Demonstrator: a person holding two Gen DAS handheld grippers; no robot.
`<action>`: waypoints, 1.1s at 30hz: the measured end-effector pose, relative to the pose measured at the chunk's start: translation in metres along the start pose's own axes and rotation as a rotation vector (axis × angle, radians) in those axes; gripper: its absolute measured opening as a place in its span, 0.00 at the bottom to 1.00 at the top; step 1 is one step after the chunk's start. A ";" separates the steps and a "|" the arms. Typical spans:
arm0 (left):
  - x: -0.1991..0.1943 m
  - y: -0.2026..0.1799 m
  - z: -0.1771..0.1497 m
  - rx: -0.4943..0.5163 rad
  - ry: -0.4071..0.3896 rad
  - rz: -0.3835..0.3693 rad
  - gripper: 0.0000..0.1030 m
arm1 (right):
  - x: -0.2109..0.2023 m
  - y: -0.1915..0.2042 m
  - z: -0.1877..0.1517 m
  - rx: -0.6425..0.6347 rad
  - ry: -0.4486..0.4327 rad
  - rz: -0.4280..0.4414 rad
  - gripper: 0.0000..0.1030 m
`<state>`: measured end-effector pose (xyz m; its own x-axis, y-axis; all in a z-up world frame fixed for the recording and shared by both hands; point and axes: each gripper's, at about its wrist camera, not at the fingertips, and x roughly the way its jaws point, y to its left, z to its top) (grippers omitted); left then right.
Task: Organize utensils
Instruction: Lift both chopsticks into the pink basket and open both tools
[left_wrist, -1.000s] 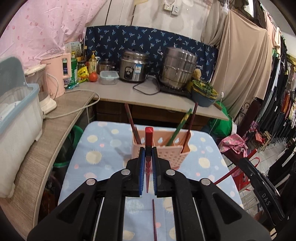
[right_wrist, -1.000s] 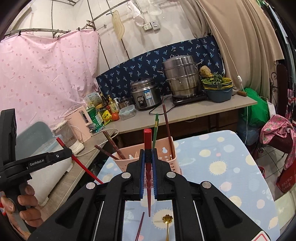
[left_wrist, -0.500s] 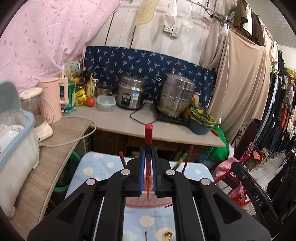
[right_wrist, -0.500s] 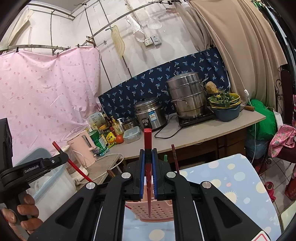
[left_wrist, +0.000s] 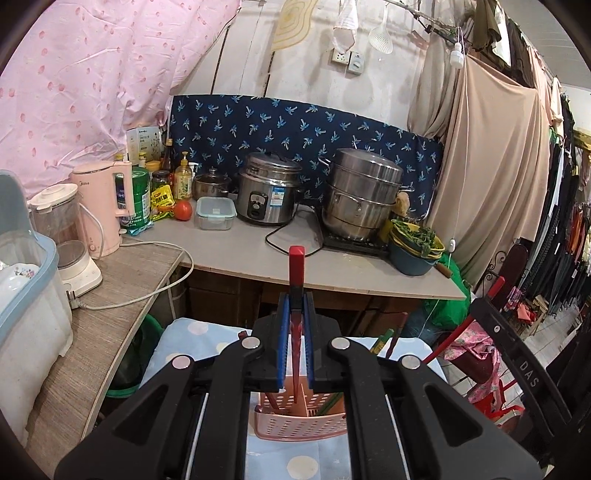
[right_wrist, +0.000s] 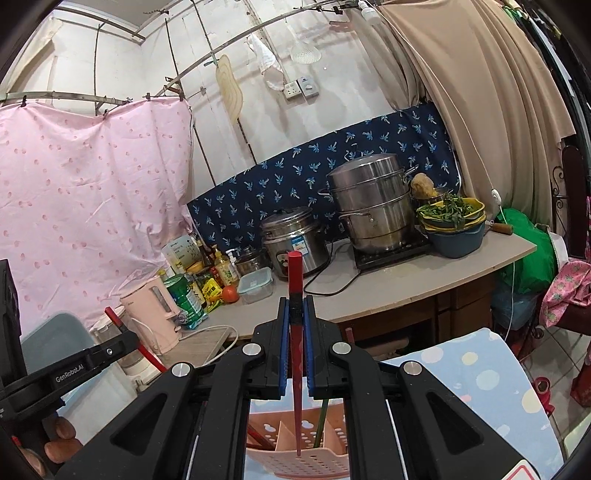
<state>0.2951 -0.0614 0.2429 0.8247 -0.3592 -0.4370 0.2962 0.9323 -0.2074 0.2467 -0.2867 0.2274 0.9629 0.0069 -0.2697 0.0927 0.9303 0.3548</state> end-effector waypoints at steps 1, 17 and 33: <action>0.002 0.001 -0.001 -0.001 0.003 0.002 0.07 | 0.001 0.000 0.001 0.003 -0.001 0.003 0.07; 0.018 0.005 -0.008 -0.008 0.028 0.008 0.07 | 0.018 -0.002 -0.003 0.008 0.016 0.009 0.07; 0.041 0.011 -0.017 -0.022 0.076 0.009 0.07 | 0.057 -0.014 -0.042 0.009 0.151 -0.005 0.09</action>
<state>0.3237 -0.0666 0.2075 0.7879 -0.3535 -0.5043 0.2773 0.9348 -0.2219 0.2894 -0.2841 0.1700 0.9133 0.0578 -0.4032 0.1007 0.9271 0.3611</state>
